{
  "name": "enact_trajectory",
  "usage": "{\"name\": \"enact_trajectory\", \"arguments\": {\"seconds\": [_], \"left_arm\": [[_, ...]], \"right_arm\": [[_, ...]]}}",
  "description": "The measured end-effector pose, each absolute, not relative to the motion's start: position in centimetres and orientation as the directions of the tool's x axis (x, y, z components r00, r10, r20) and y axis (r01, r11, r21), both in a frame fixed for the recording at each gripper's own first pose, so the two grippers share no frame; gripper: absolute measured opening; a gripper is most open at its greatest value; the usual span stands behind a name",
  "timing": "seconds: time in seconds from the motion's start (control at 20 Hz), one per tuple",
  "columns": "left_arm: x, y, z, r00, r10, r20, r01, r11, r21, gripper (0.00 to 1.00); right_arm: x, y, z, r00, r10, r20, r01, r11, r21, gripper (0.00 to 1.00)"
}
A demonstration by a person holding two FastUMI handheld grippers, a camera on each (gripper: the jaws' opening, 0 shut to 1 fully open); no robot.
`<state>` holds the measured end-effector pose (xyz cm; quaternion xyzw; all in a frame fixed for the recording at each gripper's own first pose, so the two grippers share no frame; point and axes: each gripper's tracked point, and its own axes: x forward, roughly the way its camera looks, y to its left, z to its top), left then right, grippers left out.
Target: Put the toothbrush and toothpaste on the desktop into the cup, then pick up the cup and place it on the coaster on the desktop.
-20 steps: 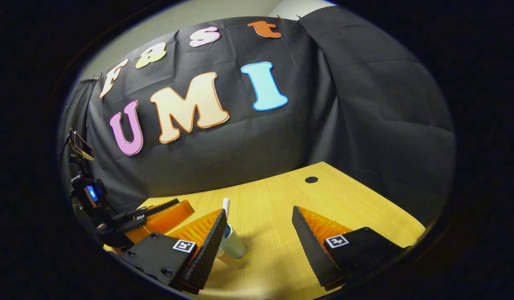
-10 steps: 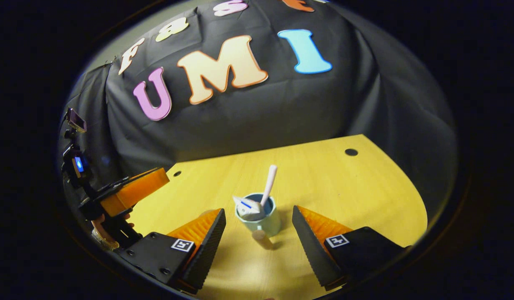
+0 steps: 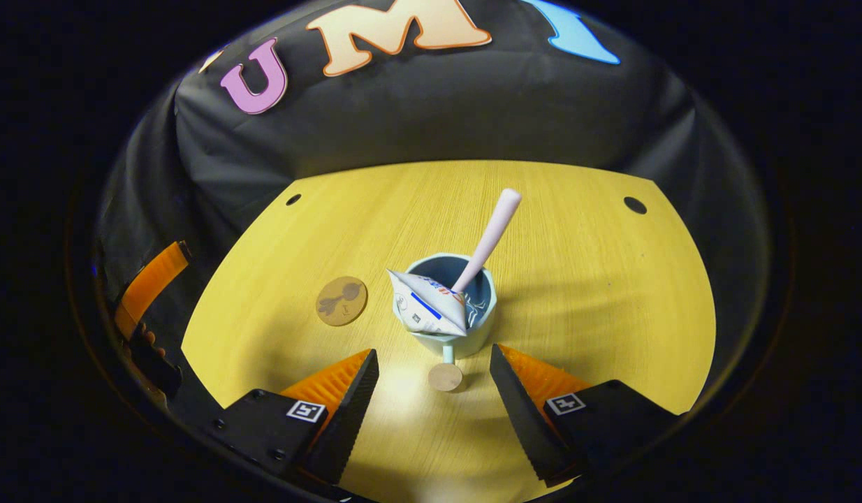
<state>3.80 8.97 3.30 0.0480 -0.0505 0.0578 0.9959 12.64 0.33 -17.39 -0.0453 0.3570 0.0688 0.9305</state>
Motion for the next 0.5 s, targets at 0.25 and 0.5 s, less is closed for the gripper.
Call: {"name": "enact_trajectory", "arguments": {"seconds": [0.25,0.5], "left_arm": [[2.2,11.2,2.2,0.971,0.223,0.081,-0.227,0.973,0.05,0.95],[1.7,11.5,0.5,0.943,0.33,0.041,-0.331,0.943,0.041,0.95]], "right_arm": [[13.2,-0.1,-19.9,0.641,0.064,-0.765,-0.194,0.978,-0.082,0.97],[14.0,-0.5,-21.3,0.565,0.048,-0.823,-0.214,0.973,-0.09,0.62]]}}
